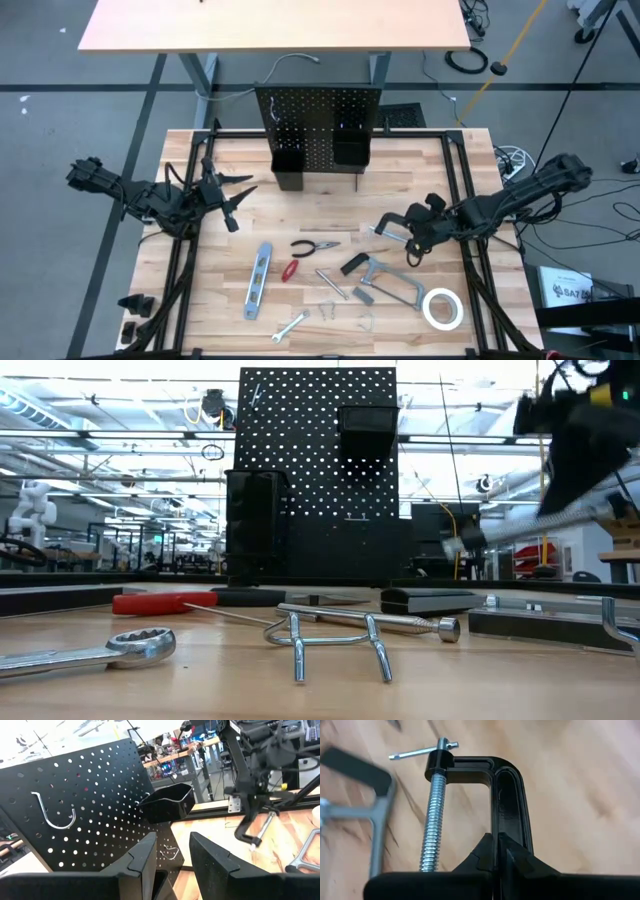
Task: Hang tools onto peg board
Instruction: Remove the clamp from the pegboard, then insert the right silver hanger hook on the pegboard
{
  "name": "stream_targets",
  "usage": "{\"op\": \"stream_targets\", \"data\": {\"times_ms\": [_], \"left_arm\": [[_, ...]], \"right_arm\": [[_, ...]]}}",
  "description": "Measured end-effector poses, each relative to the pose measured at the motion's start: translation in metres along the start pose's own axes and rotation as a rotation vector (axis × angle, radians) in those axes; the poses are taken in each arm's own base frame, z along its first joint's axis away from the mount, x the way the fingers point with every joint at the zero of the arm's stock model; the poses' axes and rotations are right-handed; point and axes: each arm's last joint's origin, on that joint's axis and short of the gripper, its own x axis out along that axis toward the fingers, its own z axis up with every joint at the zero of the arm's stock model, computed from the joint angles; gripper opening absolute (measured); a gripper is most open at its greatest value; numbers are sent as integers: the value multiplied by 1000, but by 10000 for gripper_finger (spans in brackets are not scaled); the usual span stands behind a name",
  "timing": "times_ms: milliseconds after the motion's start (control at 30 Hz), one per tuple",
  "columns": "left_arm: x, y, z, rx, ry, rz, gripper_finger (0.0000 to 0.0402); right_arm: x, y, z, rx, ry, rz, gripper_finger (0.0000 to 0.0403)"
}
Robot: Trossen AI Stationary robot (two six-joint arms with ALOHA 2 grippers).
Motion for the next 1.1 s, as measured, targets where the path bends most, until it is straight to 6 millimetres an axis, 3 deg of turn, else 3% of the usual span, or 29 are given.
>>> {"op": "stream_targets", "data": {"times_ms": [267, 567, 833, 1000, 1100], "left_arm": [[0, 0, 0, 1, 1, 0, 121], [0, 0, 0, 2, 2, -1, 121], [0, 0, 0, 2, 2, -1, 121], [0, 0, 0, 2, 1, -1, 121], [0, 0, 0, 1, 1, -1, 121]], "right_arm": [[21, -3, -2, -6, 45, 12, 2], [25, -8, 2, 19, 58, -2, 12], [25, -9, 3, 74, 68, 6, 48], [23, -14, 5, 156, 92, -43, 77], [11, -26, 10, 350, 111, -211, 84]]}}
